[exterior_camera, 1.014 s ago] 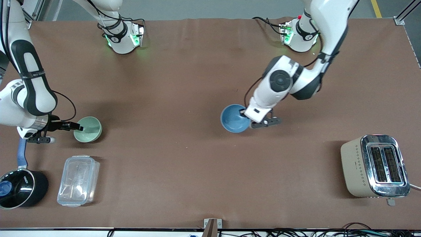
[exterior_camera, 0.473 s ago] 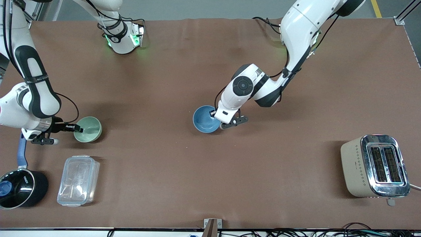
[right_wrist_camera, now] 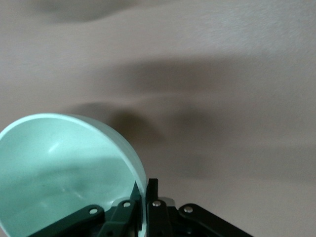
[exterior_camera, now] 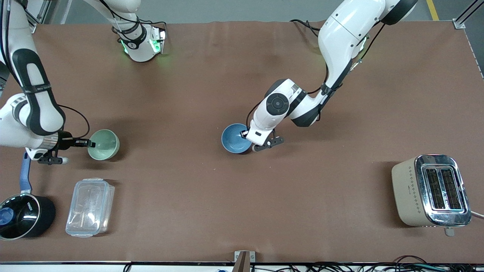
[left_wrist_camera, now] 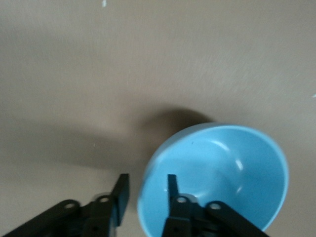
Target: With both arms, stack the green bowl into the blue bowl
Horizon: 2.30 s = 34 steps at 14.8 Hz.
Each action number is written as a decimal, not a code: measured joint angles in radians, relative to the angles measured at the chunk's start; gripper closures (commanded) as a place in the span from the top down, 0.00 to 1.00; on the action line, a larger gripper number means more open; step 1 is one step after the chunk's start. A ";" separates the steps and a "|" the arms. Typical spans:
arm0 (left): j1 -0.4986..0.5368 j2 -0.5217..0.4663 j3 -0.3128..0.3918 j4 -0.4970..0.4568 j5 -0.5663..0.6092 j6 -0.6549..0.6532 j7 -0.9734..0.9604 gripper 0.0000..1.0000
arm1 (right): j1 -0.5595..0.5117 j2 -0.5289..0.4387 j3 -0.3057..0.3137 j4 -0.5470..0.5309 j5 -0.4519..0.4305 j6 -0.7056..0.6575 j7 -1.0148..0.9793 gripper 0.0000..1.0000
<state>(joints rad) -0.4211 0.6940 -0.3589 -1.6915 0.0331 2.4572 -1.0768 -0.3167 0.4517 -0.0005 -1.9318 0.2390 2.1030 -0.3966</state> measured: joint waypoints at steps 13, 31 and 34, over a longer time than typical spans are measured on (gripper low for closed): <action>0.377 -0.453 0.020 0.192 0.006 -0.630 0.448 1.00 | 0.550 -0.192 0.018 -0.055 0.076 0.041 0.735 0.00; 0.364 -0.803 0.269 0.077 -0.034 -0.978 0.958 1.00 | 0.976 -0.020 0.016 0.004 0.076 0.323 1.171 0.00; 0.359 -0.803 0.268 0.070 -0.034 -0.975 0.959 1.00 | 0.986 0.011 0.016 0.005 0.076 0.379 1.184 0.01</action>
<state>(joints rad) -0.0623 -0.1088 -0.0910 -1.6212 -0.0007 1.4818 -0.1181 0.6697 0.4630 0.0151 -1.9269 0.3151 2.4820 0.7871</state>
